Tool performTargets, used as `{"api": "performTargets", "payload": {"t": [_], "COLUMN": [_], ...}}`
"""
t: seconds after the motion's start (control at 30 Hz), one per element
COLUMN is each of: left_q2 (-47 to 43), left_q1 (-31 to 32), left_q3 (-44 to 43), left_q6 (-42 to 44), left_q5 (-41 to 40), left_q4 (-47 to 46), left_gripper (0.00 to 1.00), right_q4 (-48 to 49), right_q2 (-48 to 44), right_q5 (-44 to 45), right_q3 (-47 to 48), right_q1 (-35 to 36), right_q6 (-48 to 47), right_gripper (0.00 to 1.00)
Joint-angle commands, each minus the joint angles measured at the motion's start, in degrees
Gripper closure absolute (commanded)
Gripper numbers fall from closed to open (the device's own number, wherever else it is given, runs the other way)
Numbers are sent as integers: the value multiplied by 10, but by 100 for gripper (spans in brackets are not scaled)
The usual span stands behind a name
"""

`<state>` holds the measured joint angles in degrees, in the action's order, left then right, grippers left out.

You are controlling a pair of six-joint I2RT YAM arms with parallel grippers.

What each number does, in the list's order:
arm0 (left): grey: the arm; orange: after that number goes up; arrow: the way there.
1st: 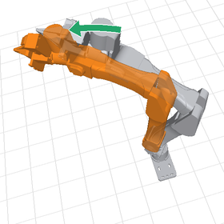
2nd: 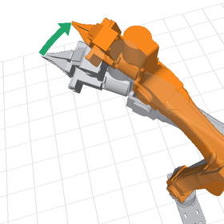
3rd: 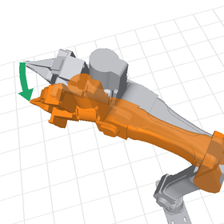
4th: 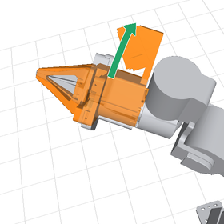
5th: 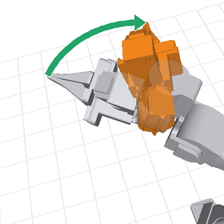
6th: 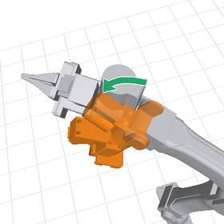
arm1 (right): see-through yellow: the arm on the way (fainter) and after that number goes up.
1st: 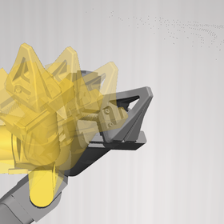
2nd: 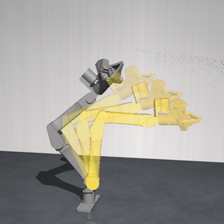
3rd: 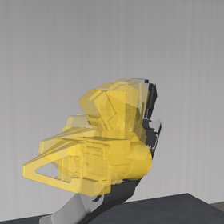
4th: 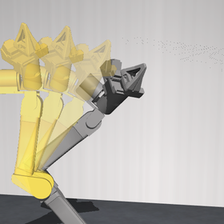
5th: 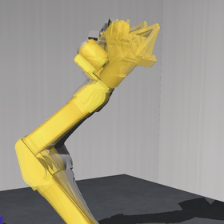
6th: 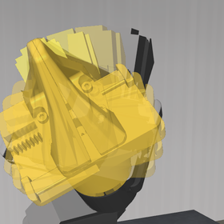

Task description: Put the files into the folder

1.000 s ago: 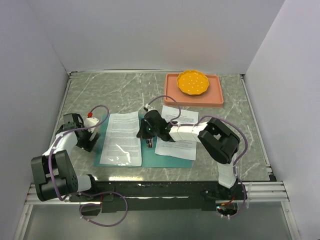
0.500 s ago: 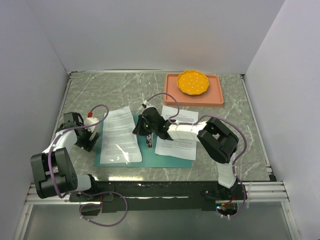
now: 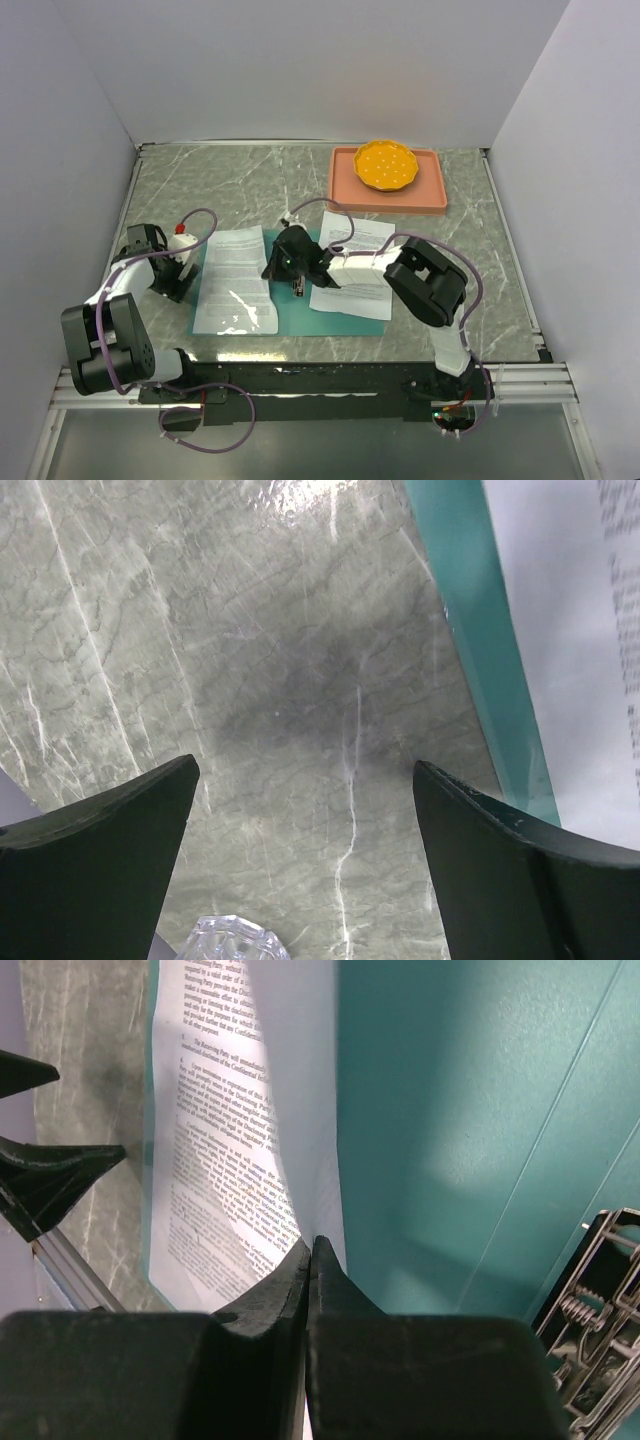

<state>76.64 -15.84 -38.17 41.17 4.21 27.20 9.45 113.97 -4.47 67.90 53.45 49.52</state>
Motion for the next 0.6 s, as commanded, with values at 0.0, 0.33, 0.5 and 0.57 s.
{"api": "performTargets", "payload": {"t": [0.0, 0.33, 0.5, 0.57], "left_q2": [10, 17, 11, 4], "left_q1": [-3, -2, 6, 9], "left_q3": [30, 57, 67, 75], "left_q6": [21, 40, 69, 89], "left_q5": [-31, -29, 11, 36], "left_q4": [-2, -24, -25, -20], "left_gripper": [4, 4, 4, 4], "right_q4": [-12, -35, -46, -44], "right_q2": [-13, -21, -38, -43], "right_q5": [23, 57, 74, 82], "right_q3": [15, 15, -5, -12], "right_q1": [13, 12, 11, 12], "right_q6": [26, 44, 54, 57], "right_gripper": [100, 100, 100, 100]}}
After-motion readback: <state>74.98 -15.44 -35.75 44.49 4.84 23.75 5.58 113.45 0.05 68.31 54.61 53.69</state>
